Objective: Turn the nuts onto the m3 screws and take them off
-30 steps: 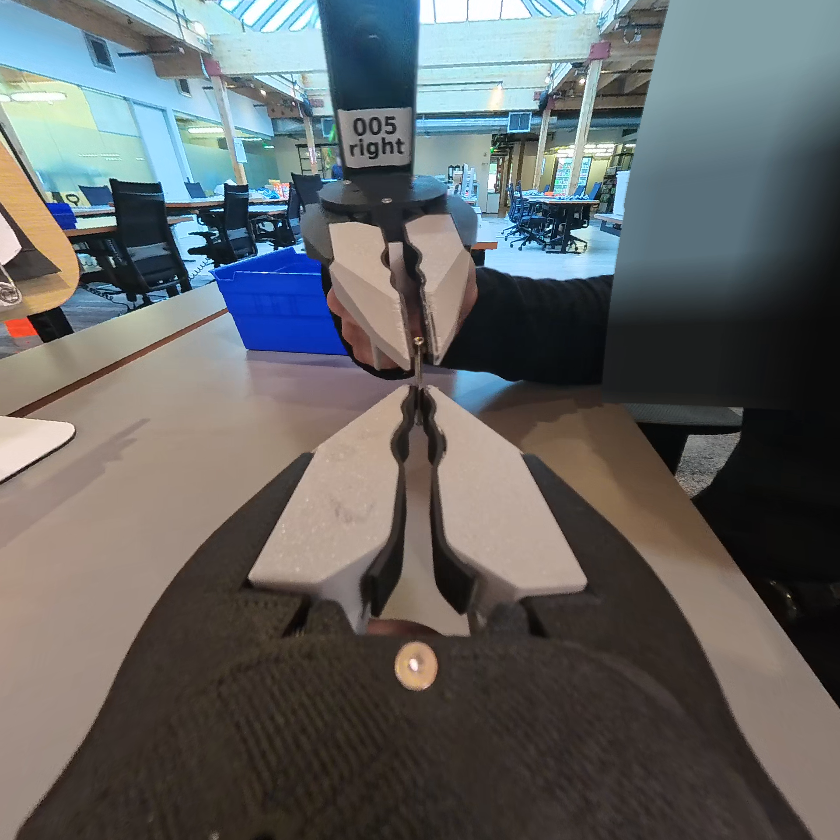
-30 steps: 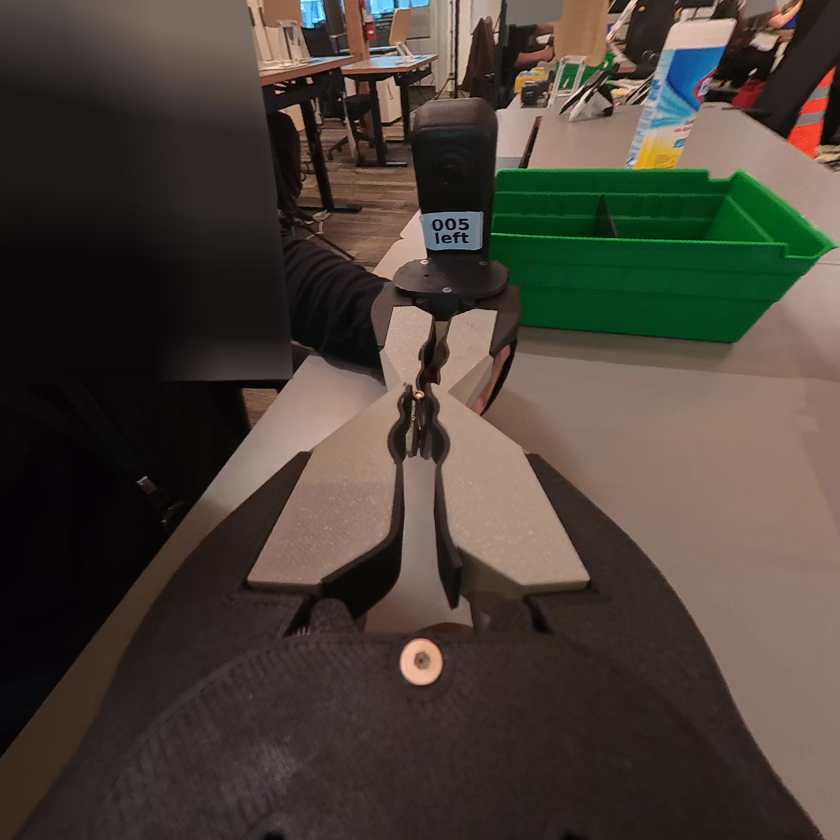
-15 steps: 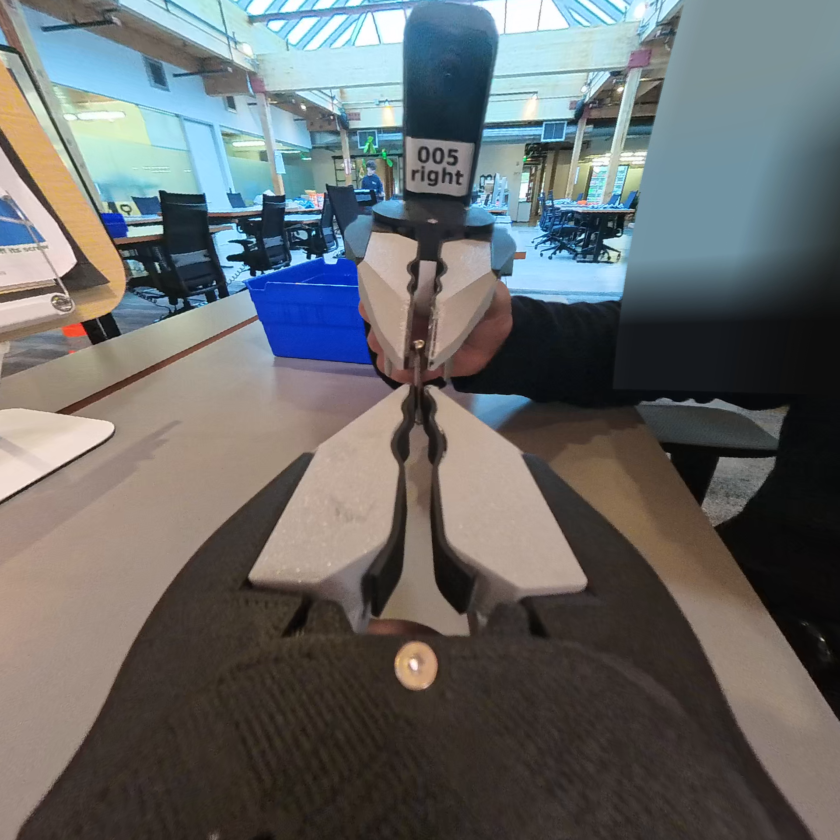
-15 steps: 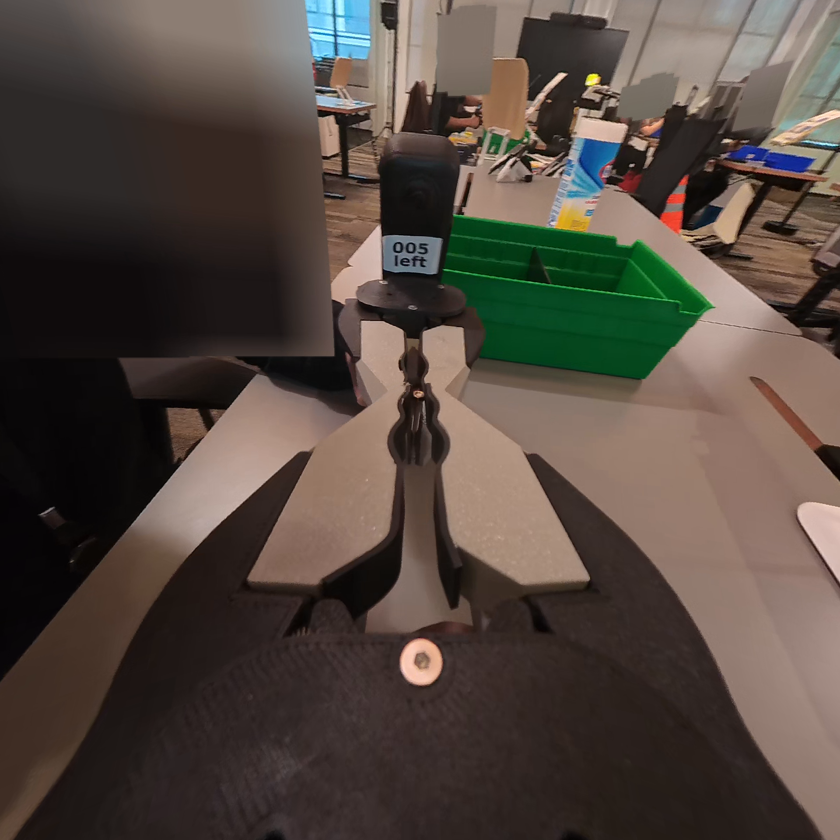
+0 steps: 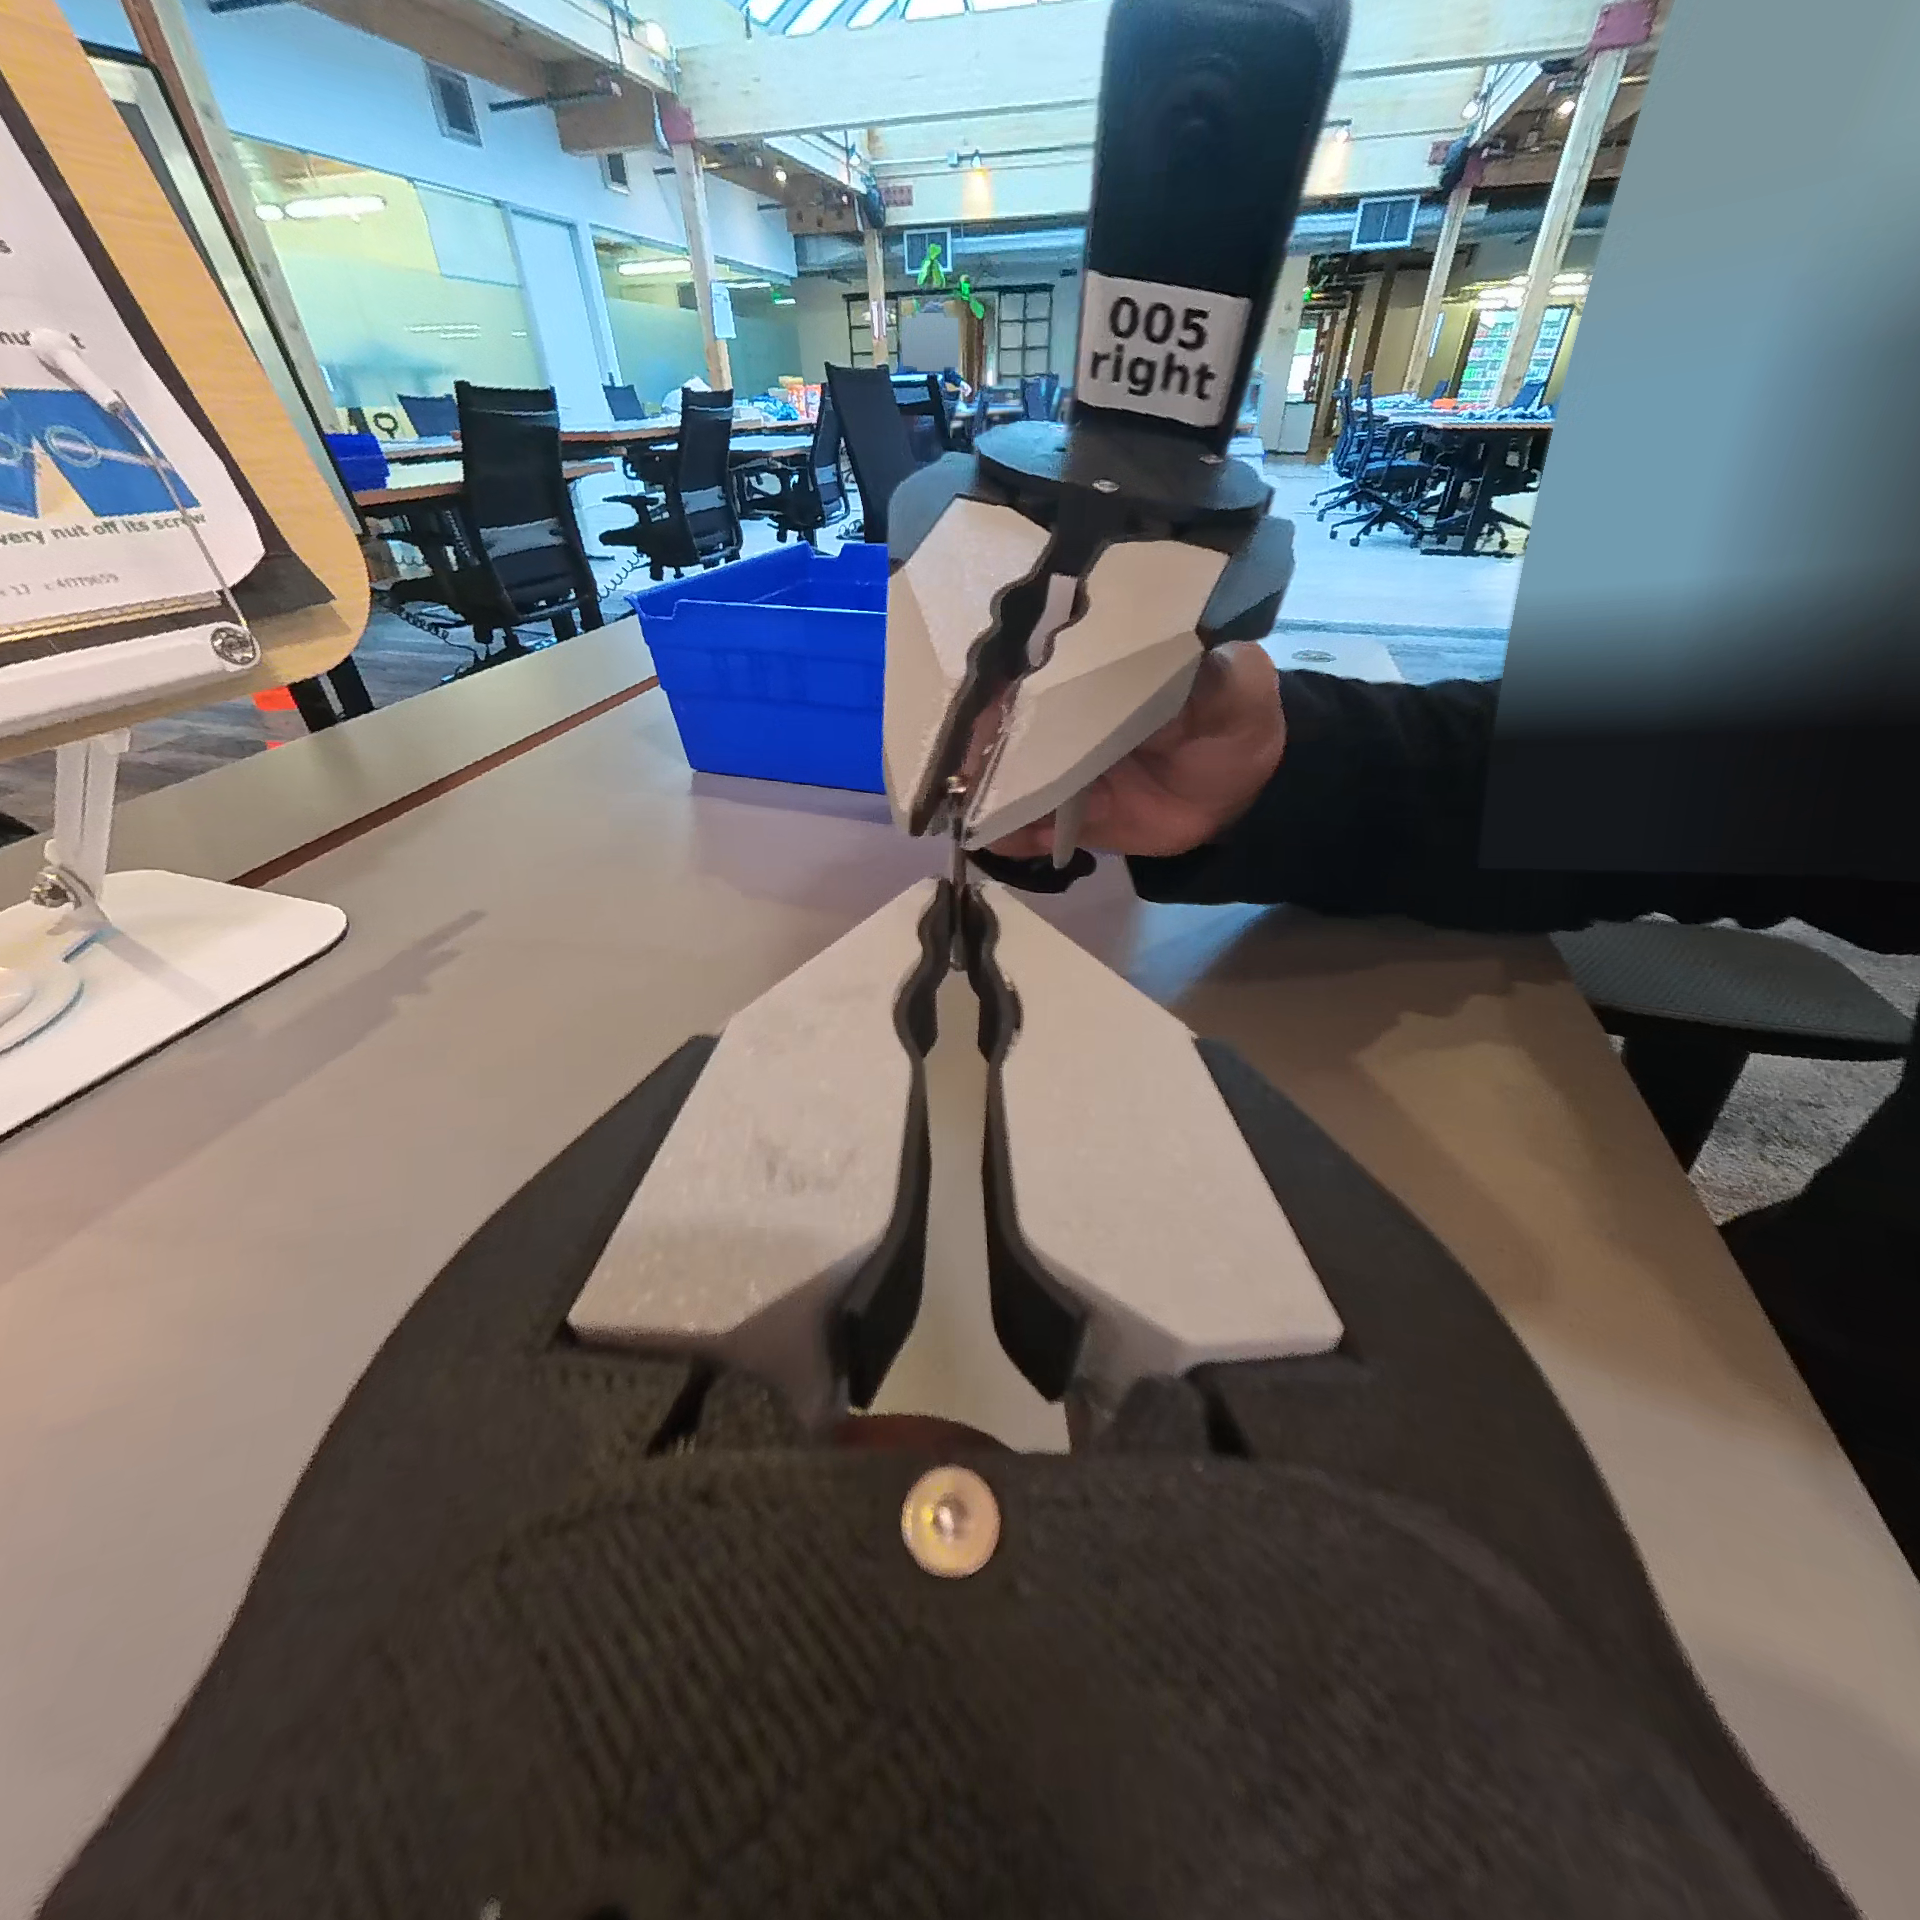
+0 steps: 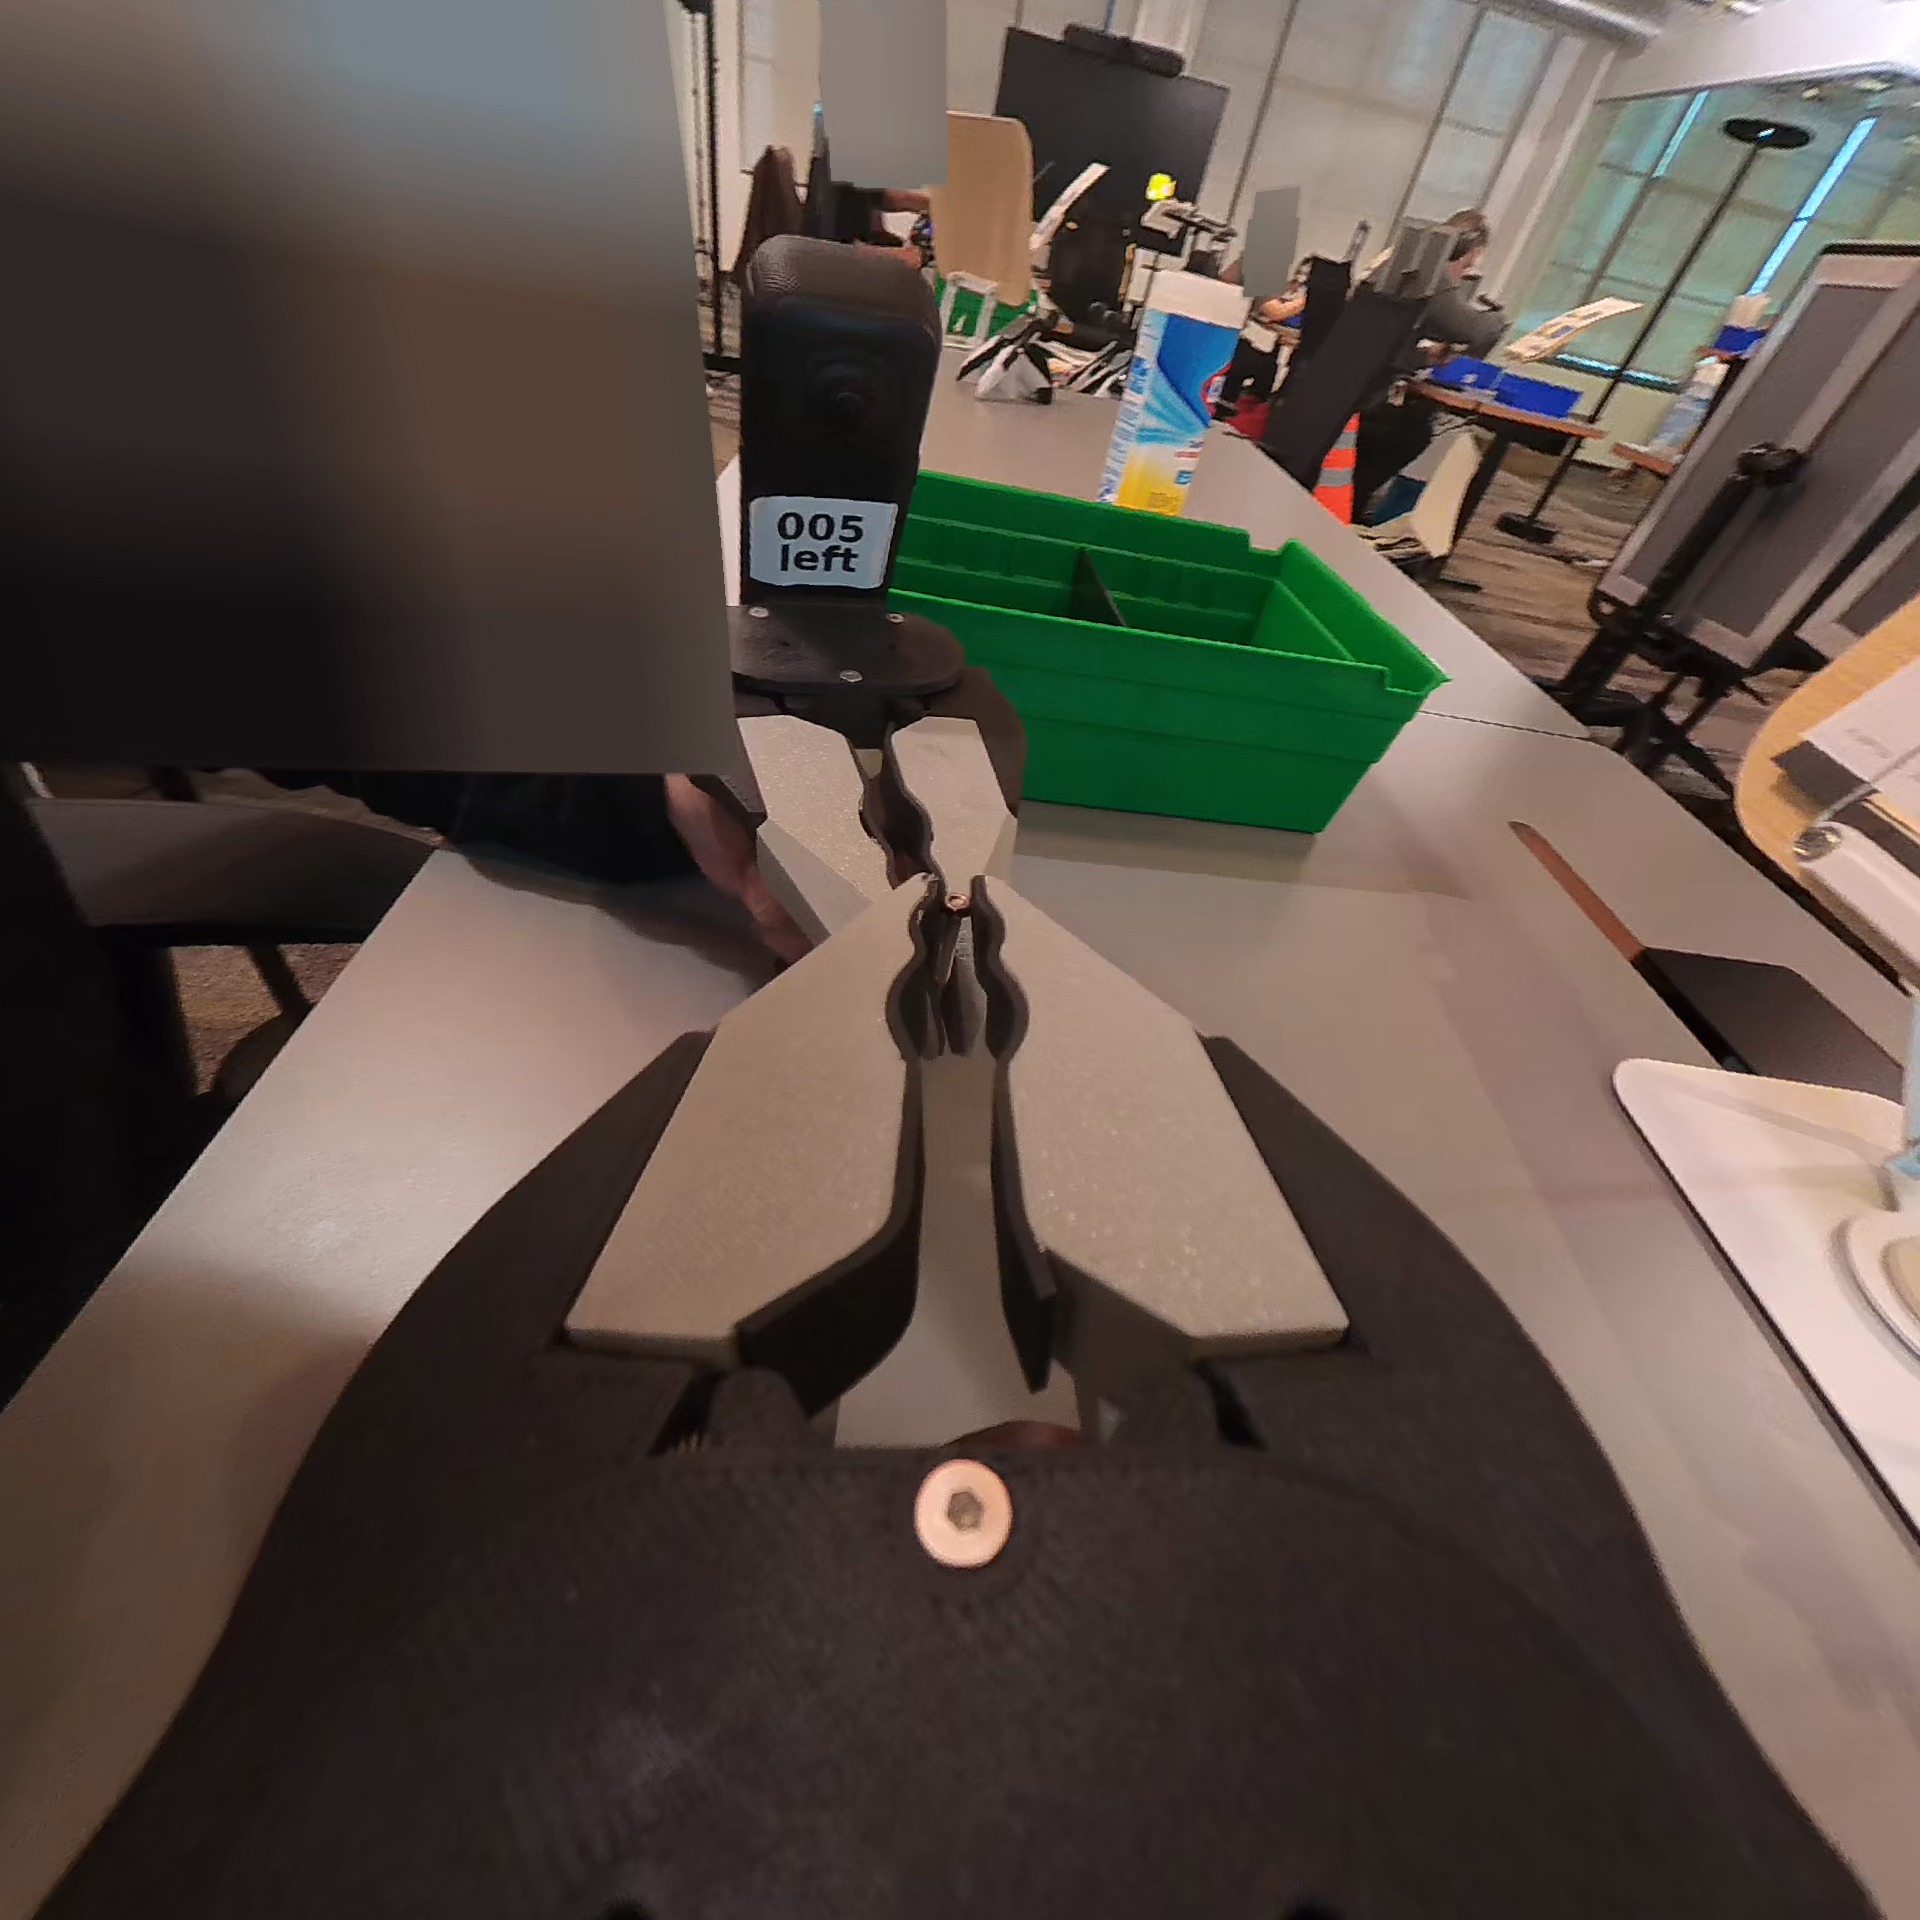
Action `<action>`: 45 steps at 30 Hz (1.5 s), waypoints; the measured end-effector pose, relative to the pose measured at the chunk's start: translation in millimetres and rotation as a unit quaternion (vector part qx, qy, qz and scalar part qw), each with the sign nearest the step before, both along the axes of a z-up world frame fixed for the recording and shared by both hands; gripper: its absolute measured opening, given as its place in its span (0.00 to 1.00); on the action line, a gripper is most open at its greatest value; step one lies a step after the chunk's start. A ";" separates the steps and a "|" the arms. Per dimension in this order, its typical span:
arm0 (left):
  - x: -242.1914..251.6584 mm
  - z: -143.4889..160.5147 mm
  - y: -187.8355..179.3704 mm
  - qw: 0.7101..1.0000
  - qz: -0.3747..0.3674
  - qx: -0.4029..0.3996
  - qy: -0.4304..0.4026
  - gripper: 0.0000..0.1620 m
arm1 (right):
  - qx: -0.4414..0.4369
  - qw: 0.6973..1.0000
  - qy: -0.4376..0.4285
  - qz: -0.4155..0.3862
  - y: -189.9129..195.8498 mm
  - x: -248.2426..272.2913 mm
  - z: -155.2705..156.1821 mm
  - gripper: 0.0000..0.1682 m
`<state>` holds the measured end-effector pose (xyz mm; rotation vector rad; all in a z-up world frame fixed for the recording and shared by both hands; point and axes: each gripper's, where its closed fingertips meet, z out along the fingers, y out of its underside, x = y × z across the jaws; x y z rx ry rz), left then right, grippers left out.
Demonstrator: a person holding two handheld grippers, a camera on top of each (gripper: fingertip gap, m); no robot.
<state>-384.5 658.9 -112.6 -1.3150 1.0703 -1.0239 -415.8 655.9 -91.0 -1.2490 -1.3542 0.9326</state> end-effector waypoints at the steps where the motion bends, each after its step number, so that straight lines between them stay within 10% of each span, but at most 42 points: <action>1: 0.2 -0.6 0.8 1.000 0.002 -0.003 0.001 0.00 | 0.002 1.000 0.001 -0.006 1.1 0.4 -0.4 0.01; 45: 4.4 -6.1 -2.0 0.999 -0.014 -0.042 0.003 0.00 | -0.070 0.996 0.037 0.041 -8.4 12.0 0.6 0.11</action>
